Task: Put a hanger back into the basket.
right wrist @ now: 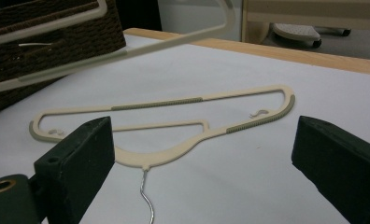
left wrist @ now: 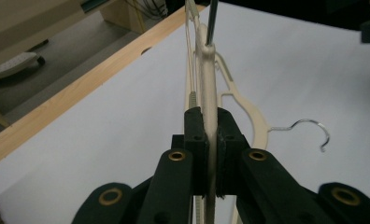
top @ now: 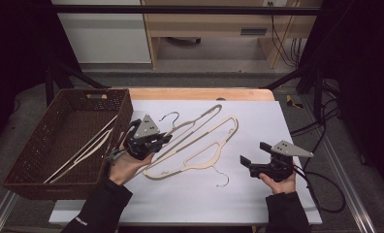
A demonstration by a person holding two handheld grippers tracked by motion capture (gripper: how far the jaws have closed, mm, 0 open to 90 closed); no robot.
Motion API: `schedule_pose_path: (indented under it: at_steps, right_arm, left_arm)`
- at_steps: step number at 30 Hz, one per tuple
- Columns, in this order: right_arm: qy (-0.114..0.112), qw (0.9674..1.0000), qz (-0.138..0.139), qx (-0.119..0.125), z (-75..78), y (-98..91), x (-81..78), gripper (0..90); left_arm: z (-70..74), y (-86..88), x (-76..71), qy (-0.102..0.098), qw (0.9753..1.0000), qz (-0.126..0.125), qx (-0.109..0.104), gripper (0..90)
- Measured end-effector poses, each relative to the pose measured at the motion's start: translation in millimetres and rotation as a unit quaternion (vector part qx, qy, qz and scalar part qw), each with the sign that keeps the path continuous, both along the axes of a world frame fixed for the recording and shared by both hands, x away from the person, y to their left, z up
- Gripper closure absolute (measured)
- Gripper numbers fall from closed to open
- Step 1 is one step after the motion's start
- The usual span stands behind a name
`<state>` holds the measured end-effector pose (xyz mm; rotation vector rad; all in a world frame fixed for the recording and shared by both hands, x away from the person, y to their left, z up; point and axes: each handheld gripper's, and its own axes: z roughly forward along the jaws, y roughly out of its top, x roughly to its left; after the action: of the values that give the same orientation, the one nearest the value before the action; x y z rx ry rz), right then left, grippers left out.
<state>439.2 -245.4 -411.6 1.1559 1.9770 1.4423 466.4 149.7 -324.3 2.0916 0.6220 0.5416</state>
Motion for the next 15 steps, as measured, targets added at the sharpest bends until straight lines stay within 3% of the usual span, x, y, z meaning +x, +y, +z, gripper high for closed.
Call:
schedule_pose_path:
  at_steps: [9,14,15]
  right_arm:
    - [-0.004,1.0,-0.007,0.0,2.8,-2.8,-1.7,4.4]
    - [-0.004,1.0,-0.006,0.0,3.0,-3.1,-1.9,4.1]
    - [-0.004,1.0,-0.006,0.0,3.0,-3.1,-2.0,4.1]
  left_arm:
    - [50.8,18.0,-11.8,-0.026,0.9992,-0.013,-0.027,85.8]
    - [69.6,28.2,-13.3,-0.035,0.999,-0.01,-0.025,85.8]
    - [73.8,31.9,-13.1,-0.038,0.9991,-0.009,-0.017,85.8]
